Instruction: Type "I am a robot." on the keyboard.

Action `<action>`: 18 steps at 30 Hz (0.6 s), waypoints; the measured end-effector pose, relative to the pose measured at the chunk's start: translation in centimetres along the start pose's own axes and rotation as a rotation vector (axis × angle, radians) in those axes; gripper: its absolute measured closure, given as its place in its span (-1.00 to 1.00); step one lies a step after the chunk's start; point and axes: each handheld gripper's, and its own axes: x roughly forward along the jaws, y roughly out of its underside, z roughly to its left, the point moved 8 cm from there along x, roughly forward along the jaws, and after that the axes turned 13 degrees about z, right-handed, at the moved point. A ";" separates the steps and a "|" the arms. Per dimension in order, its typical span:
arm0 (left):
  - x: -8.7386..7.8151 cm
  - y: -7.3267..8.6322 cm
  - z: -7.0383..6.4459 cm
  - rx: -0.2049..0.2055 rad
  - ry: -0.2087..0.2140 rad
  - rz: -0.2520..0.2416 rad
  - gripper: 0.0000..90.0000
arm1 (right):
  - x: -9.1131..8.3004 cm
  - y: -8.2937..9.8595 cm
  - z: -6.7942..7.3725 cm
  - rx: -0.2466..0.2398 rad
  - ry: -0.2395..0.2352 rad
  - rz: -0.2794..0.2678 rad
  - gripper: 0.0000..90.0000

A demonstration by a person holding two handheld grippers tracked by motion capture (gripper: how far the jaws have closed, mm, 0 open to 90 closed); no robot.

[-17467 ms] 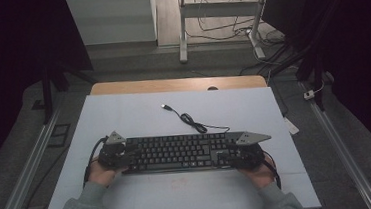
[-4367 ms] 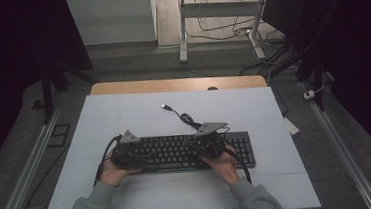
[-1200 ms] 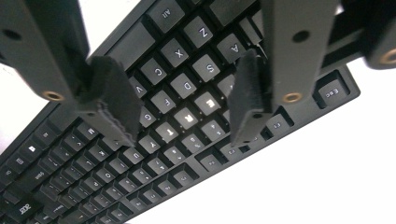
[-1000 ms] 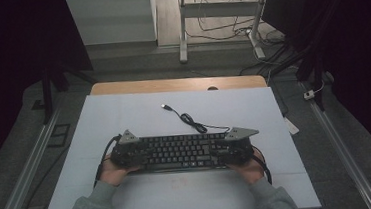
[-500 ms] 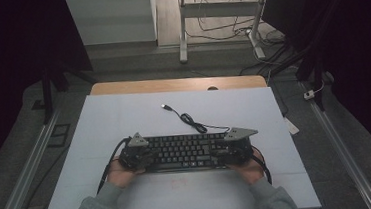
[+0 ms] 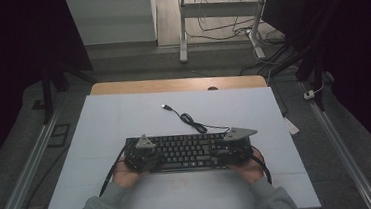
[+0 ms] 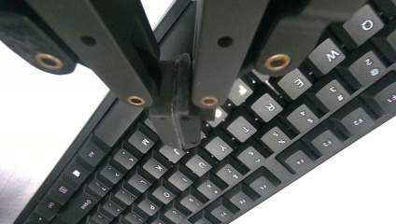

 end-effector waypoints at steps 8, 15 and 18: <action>0.5 0.0 -0.1 0.003 0.001 0.014 0.97 | 0.1 0.0 0.0 0.001 -0.001 0.000 0.12; 0.8 0.0 -0.2 0.010 0.002 0.026 0.97 | 0.1 0.0 0.0 0.001 0.002 0.004 0.11; 0.9 0.0 -0.3 0.010 0.002 0.024 0.97 | 0.1 0.0 0.0 0.002 0.000 0.003 0.11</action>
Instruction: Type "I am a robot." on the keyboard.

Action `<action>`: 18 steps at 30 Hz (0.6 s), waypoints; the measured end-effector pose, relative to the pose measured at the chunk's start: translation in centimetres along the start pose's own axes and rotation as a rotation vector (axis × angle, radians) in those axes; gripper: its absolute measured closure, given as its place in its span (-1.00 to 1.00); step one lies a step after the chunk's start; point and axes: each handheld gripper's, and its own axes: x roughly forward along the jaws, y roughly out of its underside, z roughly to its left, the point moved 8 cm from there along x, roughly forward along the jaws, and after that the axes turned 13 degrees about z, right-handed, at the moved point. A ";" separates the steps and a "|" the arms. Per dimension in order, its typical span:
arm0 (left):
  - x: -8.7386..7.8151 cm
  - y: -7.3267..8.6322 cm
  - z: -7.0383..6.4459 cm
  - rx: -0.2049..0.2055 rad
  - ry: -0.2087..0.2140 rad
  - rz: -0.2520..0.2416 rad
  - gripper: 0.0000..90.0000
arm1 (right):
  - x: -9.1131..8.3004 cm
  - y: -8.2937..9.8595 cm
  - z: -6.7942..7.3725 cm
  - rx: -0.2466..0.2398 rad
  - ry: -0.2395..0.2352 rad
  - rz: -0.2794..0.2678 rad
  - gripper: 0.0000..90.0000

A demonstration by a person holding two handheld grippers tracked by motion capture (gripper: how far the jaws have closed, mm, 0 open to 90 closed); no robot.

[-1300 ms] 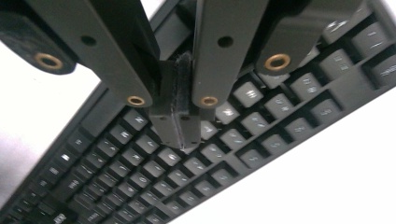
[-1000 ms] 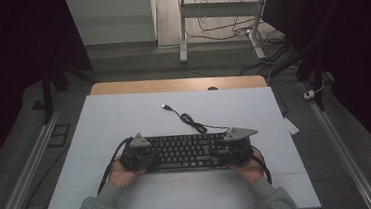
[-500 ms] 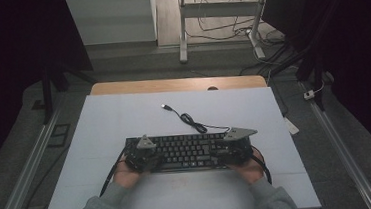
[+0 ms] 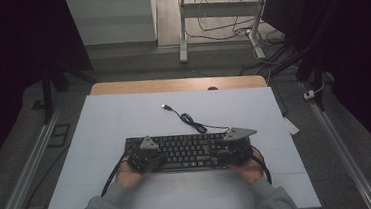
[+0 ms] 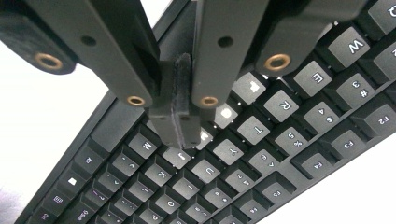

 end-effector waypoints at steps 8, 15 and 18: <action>0.3 0.1 0.0 0.003 -0.007 0.017 0.97 | 0.0 0.0 0.0 0.000 0.004 0.003 0.11; -1.1 -0.2 0.3 -0.012 -0.013 -0.043 0.97 | -0.1 0.0 0.0 -0.002 0.004 -0.002 0.11; -2.2 -0.3 0.9 -0.033 -0.011 -0.084 0.93 | -0.1 0.0 -0.1 0.001 0.004 -0.004 0.11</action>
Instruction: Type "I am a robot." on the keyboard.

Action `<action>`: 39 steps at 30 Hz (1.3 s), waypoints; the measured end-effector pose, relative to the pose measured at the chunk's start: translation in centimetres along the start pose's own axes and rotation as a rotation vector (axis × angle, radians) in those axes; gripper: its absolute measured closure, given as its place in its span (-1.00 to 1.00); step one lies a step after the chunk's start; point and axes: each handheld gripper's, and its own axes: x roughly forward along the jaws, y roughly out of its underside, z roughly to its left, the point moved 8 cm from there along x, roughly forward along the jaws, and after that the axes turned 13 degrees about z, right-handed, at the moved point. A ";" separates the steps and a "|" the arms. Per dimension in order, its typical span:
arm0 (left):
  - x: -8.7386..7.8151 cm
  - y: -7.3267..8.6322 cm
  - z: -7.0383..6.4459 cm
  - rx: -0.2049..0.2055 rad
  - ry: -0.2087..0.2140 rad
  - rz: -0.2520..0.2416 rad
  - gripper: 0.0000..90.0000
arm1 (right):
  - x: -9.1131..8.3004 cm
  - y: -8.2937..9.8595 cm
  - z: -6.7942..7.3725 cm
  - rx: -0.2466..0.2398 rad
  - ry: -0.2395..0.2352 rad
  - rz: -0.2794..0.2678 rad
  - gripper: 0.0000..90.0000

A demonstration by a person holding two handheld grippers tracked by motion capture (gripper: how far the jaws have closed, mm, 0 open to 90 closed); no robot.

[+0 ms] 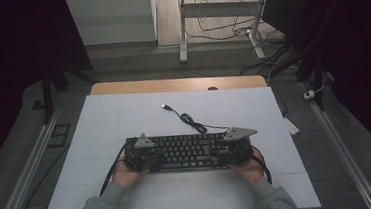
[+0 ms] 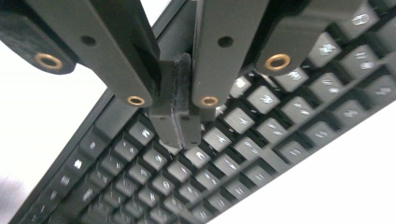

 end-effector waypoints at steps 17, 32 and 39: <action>-2.7 0.9 2.8 -0.120 -0.047 -0.057 -0.11 | 0.0 0.0 -0.1 0.002 0.002 0.000 0.10; -2.5 1.0 2.7 -0.112 -0.046 -0.035 -0.20 | 0.0 -0.2 0.0 -0.001 0.001 -0.008 0.10; -2.3 1.1 2.7 -0.108 -0.050 -0.029 -0.21 | -0.1 -0.6 0.3 -0.010 -0.002 -0.011 0.10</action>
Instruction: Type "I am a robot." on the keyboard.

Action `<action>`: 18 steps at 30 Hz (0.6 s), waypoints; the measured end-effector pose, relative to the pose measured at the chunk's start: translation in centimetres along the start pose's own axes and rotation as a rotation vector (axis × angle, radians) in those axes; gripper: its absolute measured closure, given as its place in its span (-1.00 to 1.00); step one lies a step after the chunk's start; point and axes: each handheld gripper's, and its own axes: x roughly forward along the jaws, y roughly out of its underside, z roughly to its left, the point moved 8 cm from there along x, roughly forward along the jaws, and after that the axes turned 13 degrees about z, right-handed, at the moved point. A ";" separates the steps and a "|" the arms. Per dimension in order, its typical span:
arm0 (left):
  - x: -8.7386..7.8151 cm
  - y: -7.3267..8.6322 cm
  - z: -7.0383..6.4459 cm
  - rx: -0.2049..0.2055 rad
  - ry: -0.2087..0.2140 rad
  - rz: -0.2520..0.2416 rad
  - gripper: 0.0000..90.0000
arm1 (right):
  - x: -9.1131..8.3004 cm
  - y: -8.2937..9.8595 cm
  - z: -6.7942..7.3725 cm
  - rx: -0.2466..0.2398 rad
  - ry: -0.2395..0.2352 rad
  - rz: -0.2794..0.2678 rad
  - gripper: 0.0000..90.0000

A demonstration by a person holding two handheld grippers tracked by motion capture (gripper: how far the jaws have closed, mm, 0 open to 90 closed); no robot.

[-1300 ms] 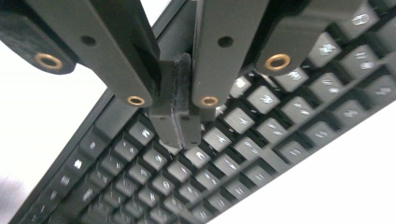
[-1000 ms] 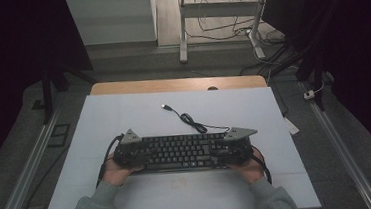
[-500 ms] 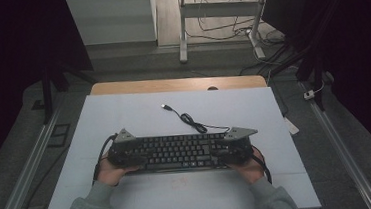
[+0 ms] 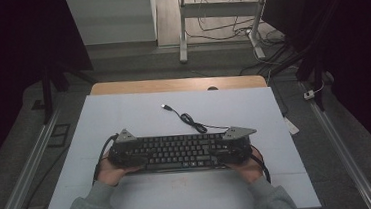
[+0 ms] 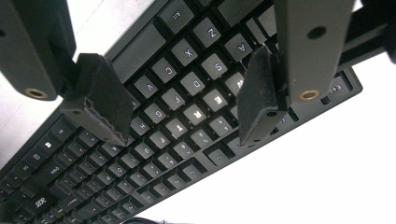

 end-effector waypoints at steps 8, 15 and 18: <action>0.2 0.0 -0.1 0.006 -0.005 0.007 -0.23 | 0.2 -0.8 0.4 0.004 -0.006 -0.004 0.12; 0.3 0.0 -0.2 0.009 -0.006 0.013 -0.23 | 0.4 -1.7 0.9 0.003 -0.028 -0.026 0.19; 0.3 0.0 -0.2 0.012 -0.005 0.013 -0.23 | 0.5 -2.2 1.3 -0.007 -0.027 -0.043 0.30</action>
